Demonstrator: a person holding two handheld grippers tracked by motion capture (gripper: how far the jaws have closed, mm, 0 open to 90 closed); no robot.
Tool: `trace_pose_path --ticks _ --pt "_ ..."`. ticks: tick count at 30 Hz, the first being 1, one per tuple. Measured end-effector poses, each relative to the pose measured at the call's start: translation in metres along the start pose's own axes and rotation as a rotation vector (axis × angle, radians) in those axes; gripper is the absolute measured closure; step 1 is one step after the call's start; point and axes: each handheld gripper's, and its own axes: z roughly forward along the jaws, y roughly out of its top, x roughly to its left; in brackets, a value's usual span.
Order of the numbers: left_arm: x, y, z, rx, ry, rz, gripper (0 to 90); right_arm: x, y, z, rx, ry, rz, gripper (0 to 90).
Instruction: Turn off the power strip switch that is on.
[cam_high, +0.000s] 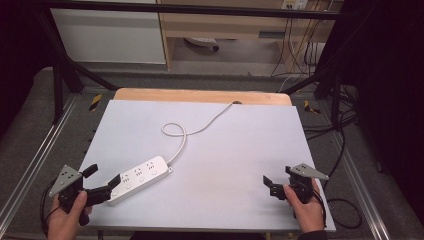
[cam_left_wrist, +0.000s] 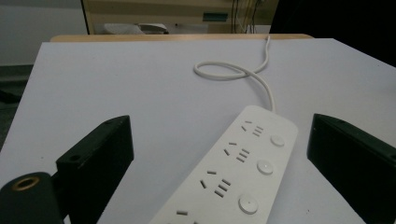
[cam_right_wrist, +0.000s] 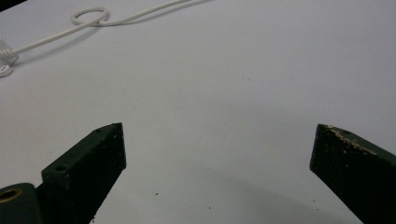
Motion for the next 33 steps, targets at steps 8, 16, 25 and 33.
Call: trace_pose_path --ticks 8,16,25,33 --pt "-0.001 0.003 -0.003 -0.017 -0.002 -0.013 7.8 0.0 0.0 0.0 0.013 -0.003 0.001 4.8" --pt "-0.013 0.01 -0.002 -0.033 -0.029 0.012 7.8 -0.001 0.001 -0.001 0.011 -0.011 0.002 4.2" --pt "-0.021 0.019 0.005 -0.031 -0.026 0.03 9.1 0.0 0.001 -0.01 0.002 -0.001 0.008 3.4" --pt "-0.029 0.028 0.026 0.012 -0.051 0.063 12.7 0.0 -0.005 -0.014 0.006 0.011 0.006 2.9"
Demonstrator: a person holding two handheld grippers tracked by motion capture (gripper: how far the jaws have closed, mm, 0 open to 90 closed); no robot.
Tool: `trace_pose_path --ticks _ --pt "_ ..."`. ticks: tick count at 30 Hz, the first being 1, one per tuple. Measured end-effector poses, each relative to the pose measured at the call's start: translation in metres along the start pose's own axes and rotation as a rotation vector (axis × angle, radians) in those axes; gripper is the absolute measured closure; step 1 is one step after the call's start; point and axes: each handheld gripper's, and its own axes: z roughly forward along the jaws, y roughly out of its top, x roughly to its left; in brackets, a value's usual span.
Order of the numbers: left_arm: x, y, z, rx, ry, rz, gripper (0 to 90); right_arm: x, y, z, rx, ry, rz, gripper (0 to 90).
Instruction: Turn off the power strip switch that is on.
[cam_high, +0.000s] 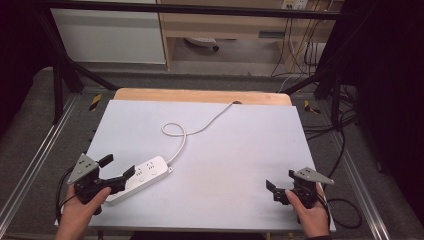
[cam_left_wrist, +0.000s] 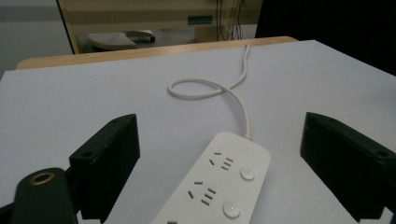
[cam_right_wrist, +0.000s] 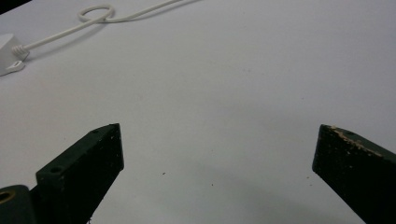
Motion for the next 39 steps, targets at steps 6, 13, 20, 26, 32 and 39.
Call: trace_pose_path --ticks 6,13,20,26,32,39 --pt "-0.001 -0.009 0.018 0.02 -0.011 0.011 27.1 -0.002 0.0 0.004 0.017 -0.004 0.002 3.2" --pt "0.005 -0.014 0.023 0.056 -0.011 0.01 48.1 0.0 0.001 0.01 0.04 -0.005 -0.005 3.3" --pt "0.002 -0.022 0.029 0.12 -0.048 0.028 71.2 0.003 0.001 0.015 0.058 0.0 -0.023 3.3" --pt "0.001 -0.025 0.031 0.149 -0.09 0.021 84.4 0.003 0.001 0.016 0.059 -0.001 -0.028 3.3" --pt "0.002 -0.029 0.033 0.184 -0.106 0.005 90.0 0.004 0.001 0.016 0.06 -0.003 -0.028 3.3" --pt "0.003 -0.03 0.035 0.215 -0.118 -0.004 90.0 0.004 0.001 0.017 0.067 0.0 -0.033 3.3"
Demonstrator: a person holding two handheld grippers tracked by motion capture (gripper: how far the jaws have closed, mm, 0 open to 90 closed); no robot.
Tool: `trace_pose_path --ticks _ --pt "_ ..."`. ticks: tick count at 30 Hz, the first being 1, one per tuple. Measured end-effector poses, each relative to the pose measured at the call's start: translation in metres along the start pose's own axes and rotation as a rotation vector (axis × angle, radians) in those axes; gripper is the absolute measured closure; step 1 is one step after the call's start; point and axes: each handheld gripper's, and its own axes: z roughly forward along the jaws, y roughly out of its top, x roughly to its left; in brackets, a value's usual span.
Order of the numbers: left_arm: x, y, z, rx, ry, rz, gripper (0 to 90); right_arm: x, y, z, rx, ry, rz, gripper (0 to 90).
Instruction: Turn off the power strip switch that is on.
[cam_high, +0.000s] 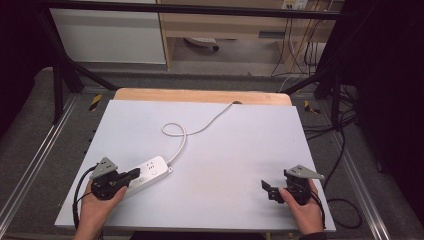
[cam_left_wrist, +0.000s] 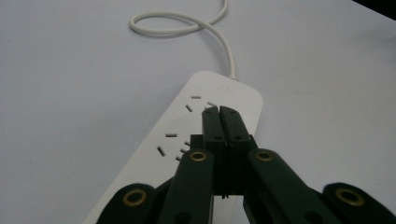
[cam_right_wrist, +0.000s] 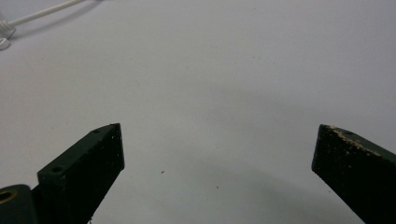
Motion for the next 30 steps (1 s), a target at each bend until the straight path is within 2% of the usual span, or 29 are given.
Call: trace_pose_path --ticks 4,13,30 --pt "-0.001 -0.001 0.002 0.022 -0.004 -0.003 90.0 0.0 0.0 0.001 0.003 -0.001 -0.003 3.3" --pt "-0.005 -0.003 0.009 0.068 -0.001 0.02 90.0 0.0 0.0 0.001 0.01 0.002 -0.005 3.3" --pt "-0.004 -0.004 0.012 0.087 0.009 0.026 90.0 0.0 0.0 0.001 0.009 -0.004 -0.002 3.2"
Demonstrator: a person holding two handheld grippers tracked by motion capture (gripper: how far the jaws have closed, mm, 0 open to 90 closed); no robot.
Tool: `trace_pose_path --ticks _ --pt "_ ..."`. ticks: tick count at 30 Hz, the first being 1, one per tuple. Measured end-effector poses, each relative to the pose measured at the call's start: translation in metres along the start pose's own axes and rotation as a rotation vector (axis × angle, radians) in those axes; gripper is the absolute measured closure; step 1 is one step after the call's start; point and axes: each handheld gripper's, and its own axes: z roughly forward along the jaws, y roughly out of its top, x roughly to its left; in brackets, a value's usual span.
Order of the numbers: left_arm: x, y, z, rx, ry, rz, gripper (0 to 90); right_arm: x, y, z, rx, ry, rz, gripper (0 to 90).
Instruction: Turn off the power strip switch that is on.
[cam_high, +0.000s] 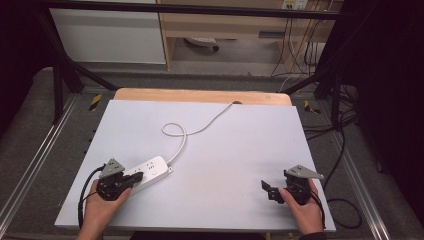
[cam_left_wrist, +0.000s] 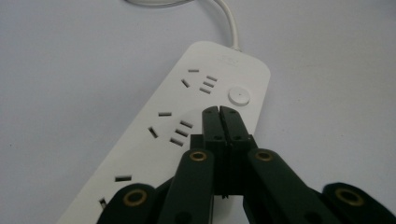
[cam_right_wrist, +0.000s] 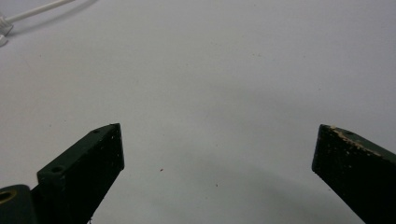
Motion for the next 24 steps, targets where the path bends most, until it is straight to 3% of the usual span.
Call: trace_pose_path --ticks 18,24 --pt "-0.001 -0.0002 0.0016 0.02 0.029 0.026 90.0 0.0001 -0.0002 -0.0001 0.006 0.003 -0.004 3.2" --pt "0.0014 -0.001 0.0014 0.015 0.015 0.011 90.0 0.0 -0.0003 0.0 0.006 0.003 -0.006 3.2"
